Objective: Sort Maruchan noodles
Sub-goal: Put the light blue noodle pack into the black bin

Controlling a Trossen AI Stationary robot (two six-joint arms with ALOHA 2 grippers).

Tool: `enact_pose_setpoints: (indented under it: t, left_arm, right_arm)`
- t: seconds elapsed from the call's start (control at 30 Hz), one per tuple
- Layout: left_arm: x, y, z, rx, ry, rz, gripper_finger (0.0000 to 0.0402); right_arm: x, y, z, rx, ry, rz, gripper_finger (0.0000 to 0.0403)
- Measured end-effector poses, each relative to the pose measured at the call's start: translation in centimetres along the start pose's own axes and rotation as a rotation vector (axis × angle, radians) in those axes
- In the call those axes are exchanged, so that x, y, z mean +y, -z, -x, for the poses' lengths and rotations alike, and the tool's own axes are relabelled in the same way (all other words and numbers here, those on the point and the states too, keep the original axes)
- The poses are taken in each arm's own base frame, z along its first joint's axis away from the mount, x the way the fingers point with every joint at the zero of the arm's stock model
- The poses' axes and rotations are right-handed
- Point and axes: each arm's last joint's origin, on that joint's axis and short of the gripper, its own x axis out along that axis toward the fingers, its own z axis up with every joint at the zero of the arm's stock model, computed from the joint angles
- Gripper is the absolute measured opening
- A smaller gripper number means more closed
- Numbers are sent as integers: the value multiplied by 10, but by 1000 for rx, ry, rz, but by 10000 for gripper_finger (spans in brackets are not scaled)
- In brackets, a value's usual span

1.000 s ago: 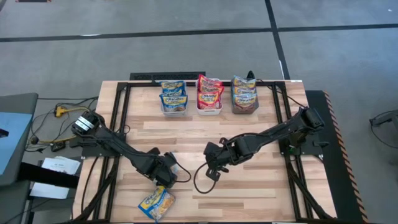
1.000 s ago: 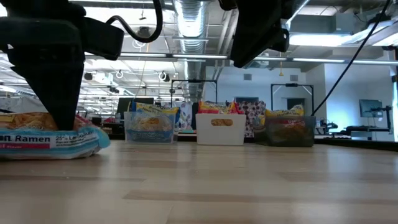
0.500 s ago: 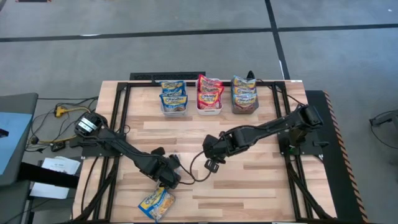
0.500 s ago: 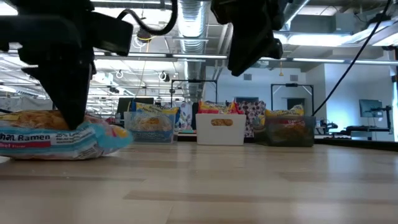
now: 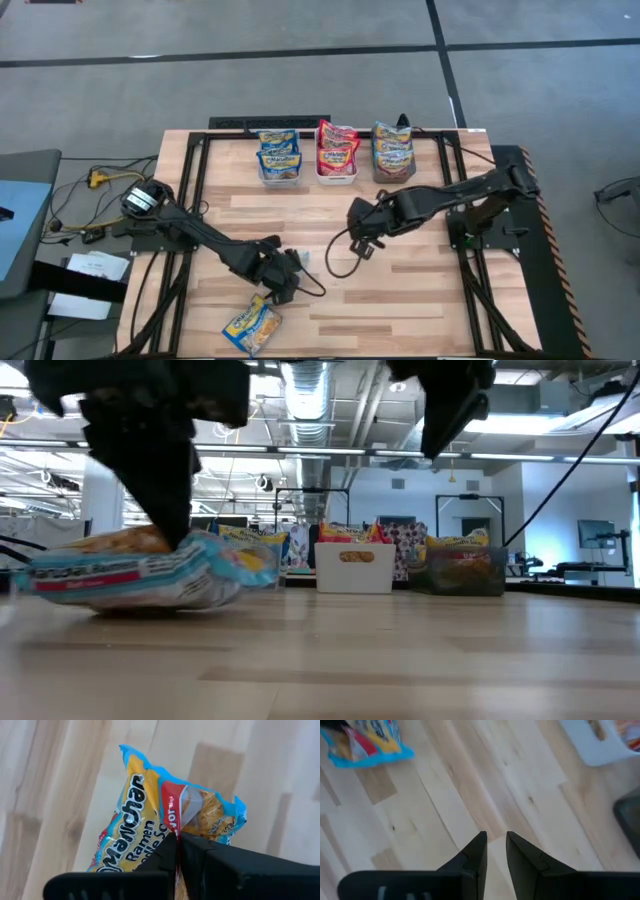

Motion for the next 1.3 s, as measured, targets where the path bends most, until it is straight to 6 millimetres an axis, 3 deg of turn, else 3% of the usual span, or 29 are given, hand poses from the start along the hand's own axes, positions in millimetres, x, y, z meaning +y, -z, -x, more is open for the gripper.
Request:
enact_pose_setpoints:
  t: [0.2, 0.43, 0.77, 1.1, 1.3]
  left_arm:
    - [6, -18, -5, -69, 73, -45, 0]
    - [11, -35, -7, -141, 139, -100, 0]
    - [23, -52, -11, -220, 148, -163, 0]
    - [24, -57, -10, -250, 178, -174, 0]
    - [24, -56, -10, -241, 190, -177, 0]
  right_arm:
    - [-13, 21, 22, -56, 19, -66, 98]
    - [-18, 57, 23, -24, 3, -206, 98]
    - [14, 96, 1, -34, -164, -400, 98]
    - [60, 93, -46, -95, -311, -462, 98]
    - [62, 94, -61, -87, -264, -487, 98]
